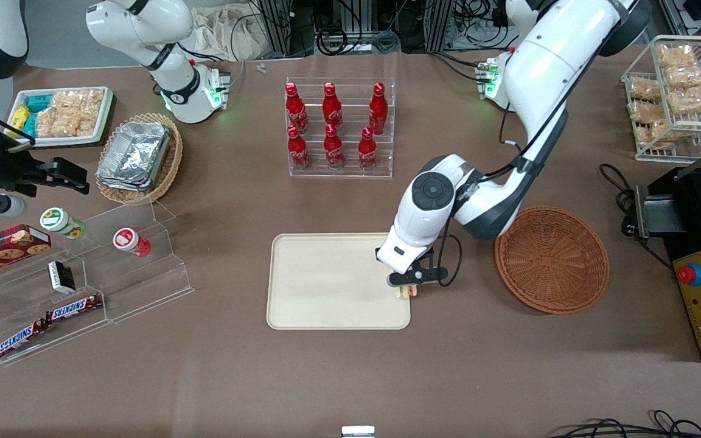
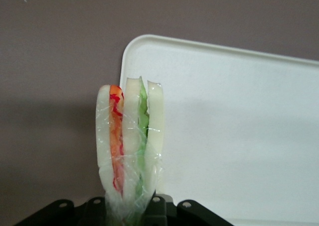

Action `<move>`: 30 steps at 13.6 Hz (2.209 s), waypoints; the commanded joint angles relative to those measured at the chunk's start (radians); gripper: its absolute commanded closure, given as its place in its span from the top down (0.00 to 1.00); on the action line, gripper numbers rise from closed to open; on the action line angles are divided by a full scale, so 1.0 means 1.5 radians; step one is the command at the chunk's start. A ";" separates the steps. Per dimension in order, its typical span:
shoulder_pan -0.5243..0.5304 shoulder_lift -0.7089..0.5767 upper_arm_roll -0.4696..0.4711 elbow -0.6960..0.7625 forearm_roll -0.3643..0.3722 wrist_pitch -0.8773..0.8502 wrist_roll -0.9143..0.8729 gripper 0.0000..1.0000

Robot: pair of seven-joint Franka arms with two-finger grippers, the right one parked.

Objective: Place sandwich from basket to tray
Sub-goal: 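Carry the sandwich over the cream tray and lower it, then open the left gripper to release the sandwich onto the tray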

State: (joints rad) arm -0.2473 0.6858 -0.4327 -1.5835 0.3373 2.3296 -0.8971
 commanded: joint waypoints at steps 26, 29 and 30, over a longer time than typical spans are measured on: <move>0.081 -0.118 0.007 0.043 0.050 -0.047 -0.052 1.00; 0.107 -0.147 0.007 0.042 0.014 -0.055 -0.048 1.00; 0.121 -0.153 0.006 0.042 0.010 -0.066 -0.046 1.00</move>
State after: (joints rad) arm -0.0939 0.4978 -0.4191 -1.5007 0.3785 2.2625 -0.9622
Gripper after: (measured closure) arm 0.000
